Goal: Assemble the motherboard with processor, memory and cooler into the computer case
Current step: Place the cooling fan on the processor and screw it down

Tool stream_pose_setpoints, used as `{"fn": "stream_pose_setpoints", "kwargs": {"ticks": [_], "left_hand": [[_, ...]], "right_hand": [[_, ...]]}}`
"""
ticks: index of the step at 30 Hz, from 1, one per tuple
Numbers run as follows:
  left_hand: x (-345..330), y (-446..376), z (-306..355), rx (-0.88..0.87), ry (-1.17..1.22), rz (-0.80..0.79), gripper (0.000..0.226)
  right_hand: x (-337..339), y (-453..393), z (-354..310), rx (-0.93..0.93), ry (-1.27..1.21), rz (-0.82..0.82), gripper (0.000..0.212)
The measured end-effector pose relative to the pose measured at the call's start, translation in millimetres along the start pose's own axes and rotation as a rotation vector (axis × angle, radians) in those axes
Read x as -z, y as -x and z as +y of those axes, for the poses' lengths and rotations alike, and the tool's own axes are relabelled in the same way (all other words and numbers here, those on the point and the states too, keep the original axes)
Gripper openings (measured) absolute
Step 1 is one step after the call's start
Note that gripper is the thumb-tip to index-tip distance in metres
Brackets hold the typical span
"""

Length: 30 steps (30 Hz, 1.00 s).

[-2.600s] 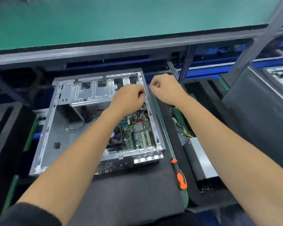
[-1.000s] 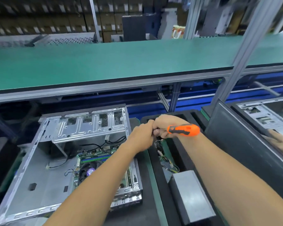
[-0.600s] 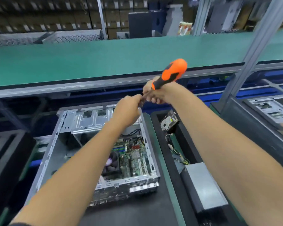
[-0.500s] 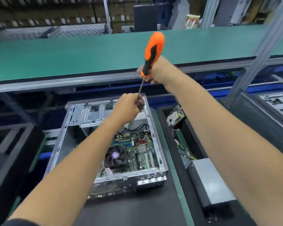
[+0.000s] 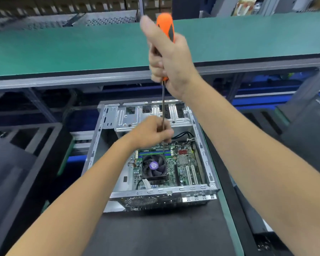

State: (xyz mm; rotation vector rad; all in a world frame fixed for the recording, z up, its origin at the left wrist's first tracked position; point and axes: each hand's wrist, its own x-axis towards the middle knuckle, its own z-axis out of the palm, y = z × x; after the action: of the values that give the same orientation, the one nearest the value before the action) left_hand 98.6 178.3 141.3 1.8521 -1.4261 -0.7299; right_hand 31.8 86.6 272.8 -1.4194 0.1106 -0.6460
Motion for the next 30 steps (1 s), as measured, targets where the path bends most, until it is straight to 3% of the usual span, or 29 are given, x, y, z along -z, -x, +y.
{"fn": "stream_pose_setpoints", "kwargs": {"ticks": [2, 5, 18, 24, 28, 30], "left_hand": [[-14, 1, -23, 0.059, -0.186, -0.089, 0.012], [-35, -3, -48, 0.102, -0.334, -0.09, 0.015], [-61, -23, -74, 0.21, -0.468, -0.189, 0.04], [-77, -25, -74, 0.214, -0.596, -0.164, 0.037], [-80, -26, -74, 0.273, -0.553, -0.105, 0.031], [-80, -24, -74, 0.299, -0.493, -0.081, 0.039]], "right_hand": [[2, 5, 16, -0.047, -0.025, 0.005, 0.048], [7, 10, 34, -0.062, -0.059, 0.01, 0.048], [23, 3, 37, -0.056, -0.062, 0.024, 0.048], [29, 6, 48, -0.076, -0.051, 0.039, 0.051], [29, 8, 53, -0.068, -0.038, 0.05, 0.052], [29, 9, 54, -0.069, -0.034, 0.038, 0.052]]}}
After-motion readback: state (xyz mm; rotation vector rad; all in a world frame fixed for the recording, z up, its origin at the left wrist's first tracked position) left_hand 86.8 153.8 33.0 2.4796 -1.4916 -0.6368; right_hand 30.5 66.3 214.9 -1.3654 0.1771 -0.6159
